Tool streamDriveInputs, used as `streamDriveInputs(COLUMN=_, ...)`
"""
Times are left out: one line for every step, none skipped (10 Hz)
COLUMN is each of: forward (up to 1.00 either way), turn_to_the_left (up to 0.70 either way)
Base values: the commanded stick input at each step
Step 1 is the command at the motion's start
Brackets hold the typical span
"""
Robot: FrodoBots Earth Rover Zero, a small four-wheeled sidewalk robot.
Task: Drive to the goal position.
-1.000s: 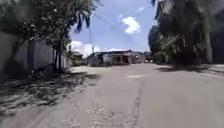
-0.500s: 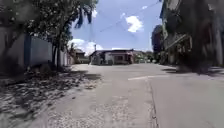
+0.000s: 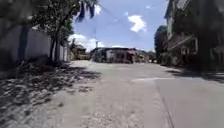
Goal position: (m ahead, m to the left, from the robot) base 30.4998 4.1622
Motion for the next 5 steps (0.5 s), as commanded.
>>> streamDriveInputs(forward=1.00, turn_to_the_left=-0.10)
streamDriveInputs(forward=1.00, turn_to_the_left=-0.32)
streamDriveInputs(forward=1.00, turn_to_the_left=-0.40)
streamDriveInputs(forward=1.00, turn_to_the_left=-0.28)
streamDriveInputs(forward=1.00, turn_to_the_left=-0.05)
